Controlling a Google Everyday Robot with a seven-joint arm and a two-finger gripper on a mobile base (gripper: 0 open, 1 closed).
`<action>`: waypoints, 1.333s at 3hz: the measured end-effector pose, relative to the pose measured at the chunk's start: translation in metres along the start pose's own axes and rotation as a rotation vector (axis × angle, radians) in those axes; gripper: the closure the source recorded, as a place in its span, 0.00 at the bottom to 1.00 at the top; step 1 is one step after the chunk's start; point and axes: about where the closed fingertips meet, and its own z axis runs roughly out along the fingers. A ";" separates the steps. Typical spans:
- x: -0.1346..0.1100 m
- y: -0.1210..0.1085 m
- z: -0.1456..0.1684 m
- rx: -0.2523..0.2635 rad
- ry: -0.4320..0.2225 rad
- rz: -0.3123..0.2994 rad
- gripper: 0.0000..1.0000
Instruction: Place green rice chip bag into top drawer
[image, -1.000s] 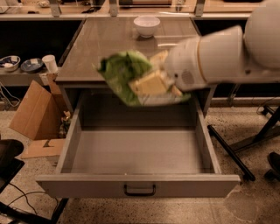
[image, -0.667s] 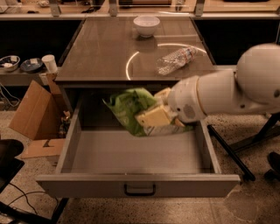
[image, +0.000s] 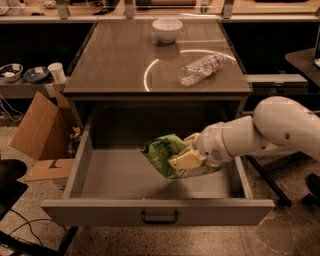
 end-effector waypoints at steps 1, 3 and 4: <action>0.026 -0.057 0.025 0.001 0.115 -0.015 1.00; 0.022 -0.062 0.029 0.004 0.126 -0.034 0.51; 0.022 -0.062 0.029 0.004 0.126 -0.034 0.28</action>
Offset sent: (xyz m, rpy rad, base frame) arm 0.0382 -0.0129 -0.0340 -0.0863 0.0261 0.0171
